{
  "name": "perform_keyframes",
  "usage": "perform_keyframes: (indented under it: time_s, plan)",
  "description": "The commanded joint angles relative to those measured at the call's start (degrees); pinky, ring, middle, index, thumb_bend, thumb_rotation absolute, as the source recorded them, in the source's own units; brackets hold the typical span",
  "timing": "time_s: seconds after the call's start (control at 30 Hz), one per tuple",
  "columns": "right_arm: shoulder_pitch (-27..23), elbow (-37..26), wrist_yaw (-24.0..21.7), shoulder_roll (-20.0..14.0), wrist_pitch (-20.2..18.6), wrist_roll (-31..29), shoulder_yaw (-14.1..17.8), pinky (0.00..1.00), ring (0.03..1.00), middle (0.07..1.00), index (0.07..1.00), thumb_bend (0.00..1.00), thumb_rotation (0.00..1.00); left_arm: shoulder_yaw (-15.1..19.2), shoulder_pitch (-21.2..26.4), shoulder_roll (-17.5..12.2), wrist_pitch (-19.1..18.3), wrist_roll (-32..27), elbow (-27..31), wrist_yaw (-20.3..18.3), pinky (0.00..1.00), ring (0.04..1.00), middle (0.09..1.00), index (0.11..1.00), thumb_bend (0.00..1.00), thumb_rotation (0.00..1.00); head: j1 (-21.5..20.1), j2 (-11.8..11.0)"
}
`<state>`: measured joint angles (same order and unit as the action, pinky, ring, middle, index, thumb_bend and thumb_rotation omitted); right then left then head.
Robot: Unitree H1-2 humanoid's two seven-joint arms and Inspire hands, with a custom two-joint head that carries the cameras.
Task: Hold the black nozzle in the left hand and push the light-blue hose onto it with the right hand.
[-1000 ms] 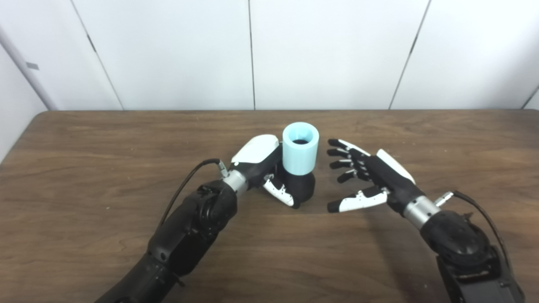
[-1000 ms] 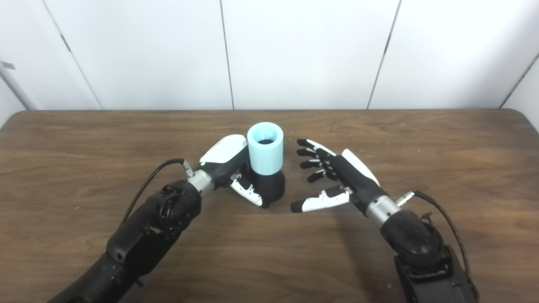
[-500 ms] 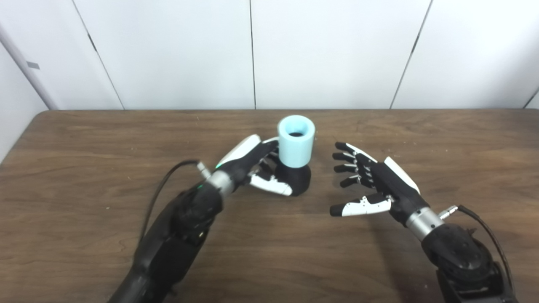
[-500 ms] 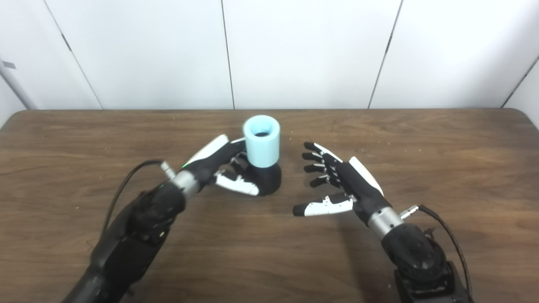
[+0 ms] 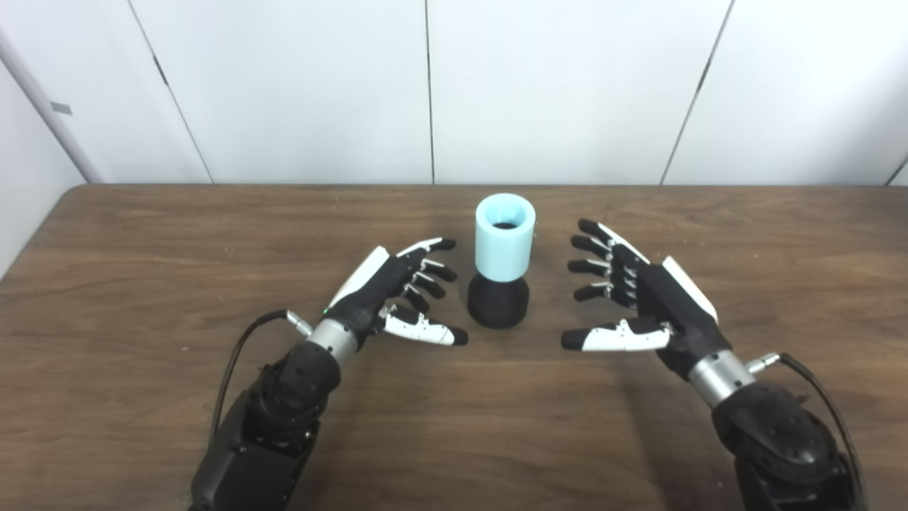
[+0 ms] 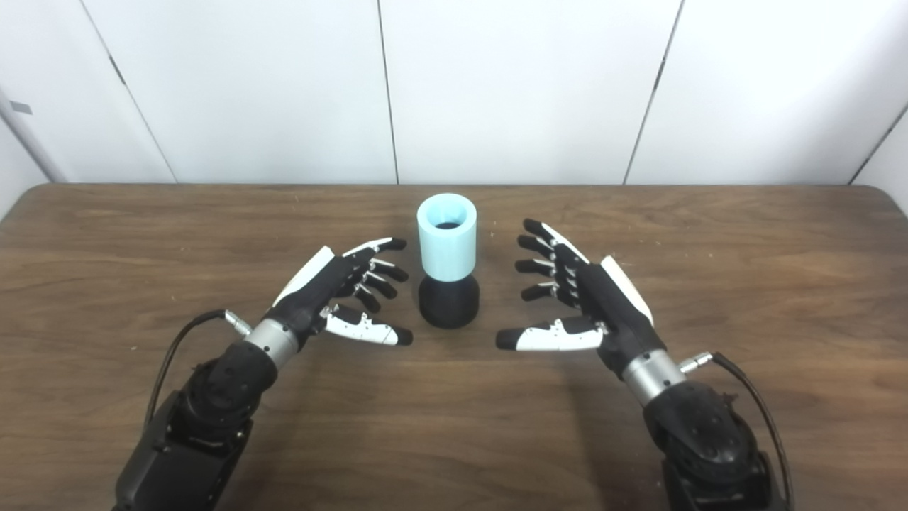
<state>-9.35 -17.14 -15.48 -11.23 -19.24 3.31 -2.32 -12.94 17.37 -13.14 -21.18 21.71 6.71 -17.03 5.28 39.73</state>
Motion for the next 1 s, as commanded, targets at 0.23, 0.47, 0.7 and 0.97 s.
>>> perform_keyframes:
  time_s: [0.23,0.47,0.7,0.97]
  plan:
    - [-0.6,-2.2,6.1,2.4,3.5,0.9,2.0,0.61,0.775,0.874,0.905,0.82,0.12,11.6,-3.6,6.7,7.2,-14.1,2.8,6.4,0.53,0.668,0.703,0.759,0.79,0.08,-0.8,-0.9]
    - [0.4,-2.2,10.3,4.6,5.1,3.5,2.1,0.55,0.718,0.8,0.816,0.81,0.11,15.1,-5.0,9.5,8.7,-25.3,4.6,5.3,0.56,0.664,0.68,0.725,0.77,0.09,-2.4,-4.1]
    - [2.3,-1.4,10.9,5.7,8.1,2.1,2.5,0.53,0.714,0.796,0.816,0.81,0.11,14.1,-6.1,7.5,11.7,-24.4,3.3,5.8,0.58,0.678,0.691,0.72,0.76,0.08,-4.0,-7.8]
    - [3.8,-1.0,10.9,6.1,8.5,1.9,2.2,0.55,0.725,0.806,0.831,0.81,0.11,13.3,-6.2,6.8,13.8,-23.1,2.0,7.1,0.55,0.684,0.698,0.719,0.76,0.08,-4.7,-9.8]
